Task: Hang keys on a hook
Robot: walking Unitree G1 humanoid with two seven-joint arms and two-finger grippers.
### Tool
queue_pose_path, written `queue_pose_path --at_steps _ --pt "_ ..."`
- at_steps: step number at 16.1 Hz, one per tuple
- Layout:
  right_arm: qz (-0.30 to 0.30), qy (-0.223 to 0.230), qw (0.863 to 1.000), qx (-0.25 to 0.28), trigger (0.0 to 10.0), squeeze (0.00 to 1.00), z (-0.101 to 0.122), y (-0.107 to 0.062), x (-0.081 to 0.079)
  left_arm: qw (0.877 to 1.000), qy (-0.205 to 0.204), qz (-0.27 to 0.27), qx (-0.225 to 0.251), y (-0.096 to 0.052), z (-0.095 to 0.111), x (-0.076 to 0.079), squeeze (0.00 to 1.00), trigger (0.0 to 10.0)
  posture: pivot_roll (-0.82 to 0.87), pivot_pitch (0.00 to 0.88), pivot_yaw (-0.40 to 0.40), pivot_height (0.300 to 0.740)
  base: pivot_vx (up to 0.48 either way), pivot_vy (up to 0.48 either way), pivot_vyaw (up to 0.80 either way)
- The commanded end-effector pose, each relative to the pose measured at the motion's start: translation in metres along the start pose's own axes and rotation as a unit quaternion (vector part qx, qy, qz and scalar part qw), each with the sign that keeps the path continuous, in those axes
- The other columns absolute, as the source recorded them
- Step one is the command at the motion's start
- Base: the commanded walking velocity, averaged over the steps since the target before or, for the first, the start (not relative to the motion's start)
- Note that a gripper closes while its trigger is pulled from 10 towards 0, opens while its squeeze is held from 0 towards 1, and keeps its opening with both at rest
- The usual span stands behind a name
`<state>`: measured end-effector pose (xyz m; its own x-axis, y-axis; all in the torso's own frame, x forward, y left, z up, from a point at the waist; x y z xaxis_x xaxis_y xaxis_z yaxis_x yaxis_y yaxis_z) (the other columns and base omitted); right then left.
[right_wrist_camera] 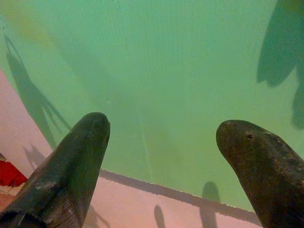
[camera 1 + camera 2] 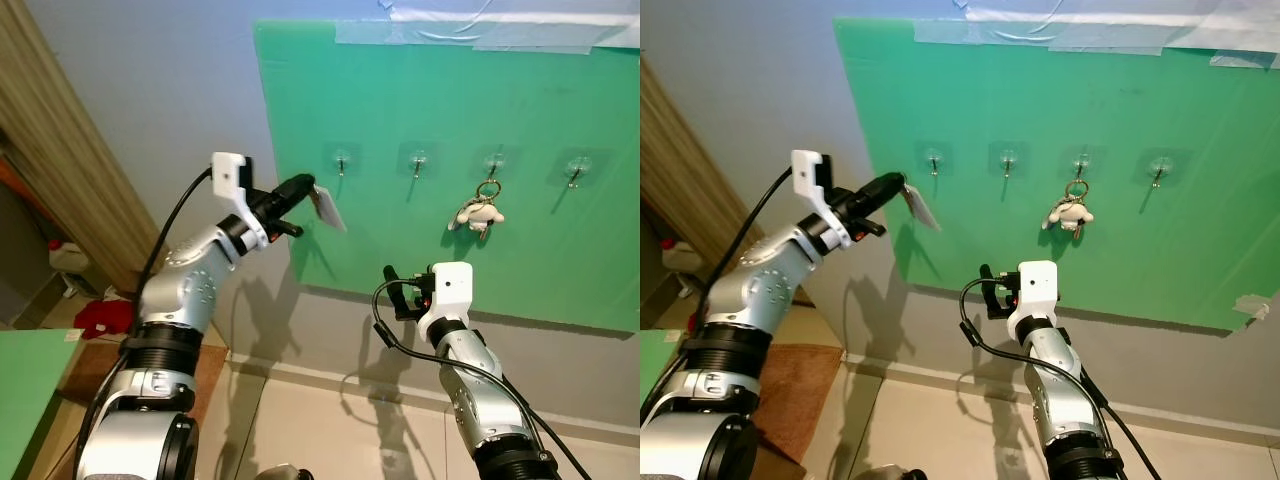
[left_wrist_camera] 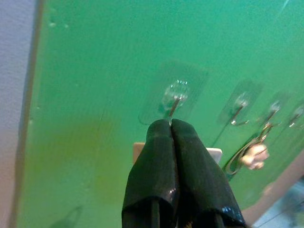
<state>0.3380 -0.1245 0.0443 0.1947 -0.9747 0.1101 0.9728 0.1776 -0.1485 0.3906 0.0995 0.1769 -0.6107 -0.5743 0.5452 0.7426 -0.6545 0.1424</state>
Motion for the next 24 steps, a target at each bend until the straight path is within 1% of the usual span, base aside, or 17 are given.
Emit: queue_pose_path --at_steps 1,3,5,6,7,8,9,10,11,14,15,17,18,19,22,24 --pt "0.005 0.001 1.000 -0.001 10.0 0.00 0.001 0.001 -0.003 1.000 -0.020 -0.008 0.017 -0.004 0.011 0.001 0.00 0.0 -0.02 0.000 0.131 0.740 0.000 0.000 0.00" --pt "0.006 0.001 1.000 -0.002 10.0 0.00 0.001 0.001 -0.004 0.998 -0.054 -0.015 0.029 -0.005 0.016 0.001 0.00 0.0 -0.02 0.000 0.131 0.740 0.000 0.000 0.00" --pt "0.008 0.001 1.000 -0.003 10.0 0.00 0.000 0.001 -0.005 0.994 -0.098 -0.030 0.044 -0.006 0.022 0.004 0.00 0.0 -0.02 0.000 0.128 0.740 0.000 0.000 0.00" --pt "0.008 0.001 1.000 -0.003 10.0 0.00 0.000 0.001 -0.005 0.986 -0.145 -0.041 0.064 -0.006 0.030 0.006 0.00 0.0 -0.02 0.000 0.127 0.740 0.000 0.000 0.00" --pt "0.009 0.000 1.000 -0.004 10.0 0.00 0.000 0.001 -0.005 0.980 -0.177 -0.048 0.077 -0.006 0.036 0.006 0.00 0.0 -0.02 0.000 0.128 0.740 0.000 0.000 0.00" --pt "0.009 0.000 1.000 -0.004 10.0 0.00 0.000 0.001 -0.005 0.970 -0.216 -0.057 0.092 -0.007 0.043 0.006 0.00 0.0 -0.02 0.000 0.127 0.740 0.000 0.000 0.00" --pt "0.009 0.000 1.000 -0.004 10.0 0.00 0.000 0.001 -0.005 0.962 -0.244 -0.065 0.100 -0.008 0.046 0.007 0.00 0.0 -0.02 0.000 0.127 0.740 0.000 0.000 0.00" --pt "0.009 -0.001 1.000 -0.005 10.0 0.00 -0.001 0.001 -0.004 0.948 -0.284 -0.079 0.117 -0.009 0.052 0.009 0.00 0.0 -0.02 0.000 0.128 0.740 0.000 0.000 0.00" --pt "0.009 0.000 1.000 -0.005 10.0 0.00 -0.001 0.001 -0.004 0.943 -0.297 -0.094 0.121 -0.007 0.054 0.016 0.00 0.0 -0.03 0.000 0.127 0.740 0.000 0.000 0.00" --pt "0.009 0.000 1.000 -0.006 10.0 0.00 -0.001 0.001 -0.004 0.946 -0.293 -0.094 0.106 -0.004 0.046 0.020 0.00 0.0 -0.03 0.000 0.128 0.740 0.000 0.000 0.00" --pt "0.009 0.000 1.000 -0.005 10.0 0.00 -0.001 0.000 -0.004 0.949 -0.289 -0.088 0.089 -0.003 0.040 0.020 0.00 0.0 -0.03 0.000 0.130 0.740 0.000 0.000 0.00" --pt "0.008 0.000 1.000 -0.006 10.0 0.00 -0.001 0.000 -0.004 0.956 -0.281 -0.058 0.063 0.001 0.026 0.013 0.00 0.0 -0.03 0.000 0.132 0.740 0.000 0.000 0.00" --pt "0.007 0.001 1.000 -0.006 10.0 0.00 -0.001 0.000 -0.005 0.956 -0.285 -0.042 0.050 0.004 0.017 0.009 0.00 0.0 -0.04 0.000 0.140 0.740 0.000 0.000 0.00" --pt "0.006 0.001 1.000 -0.006 10.0 0.00 -0.001 -0.001 -0.005 0.957 -0.285 -0.037 0.044 0.005 0.014 0.007 0.00 0.0 -0.04 0.000 0.142 0.740 0.000 0.000 0.00" --pt "0.002 0.002 1.000 -0.008 10.0 0.00 -0.003 -0.004 -0.003 0.956 -0.289 -0.034 0.026 0.008 0.002 0.007 0.00 0.0 -0.05 0.000 0.148 0.740 0.000 0.000 0.00" --pt "0.001 0.002 1.000 -0.008 10.0 0.00 -0.004 -0.005 -0.004 0.956 -0.291 -0.033 0.022 0.012 -0.002 0.008 0.00 0.0 -0.06 0.000 0.154 0.740 0.000 0.000 0.00"
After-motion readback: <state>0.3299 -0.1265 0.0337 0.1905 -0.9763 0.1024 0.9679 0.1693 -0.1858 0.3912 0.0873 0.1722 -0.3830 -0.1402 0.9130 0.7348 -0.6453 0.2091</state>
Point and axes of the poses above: a point about 5 cm out from each wrist's last joint towards the gripper, its own y axis pointing out of the wrist towards the gripper, its own z axis along the axis of the wrist's last joint, x = y × z, the point moved 5 cm from there along y, pointing out of the wrist towards the gripper, and after that the axes turned 11 degrees about -y, right-handed, at the moved point
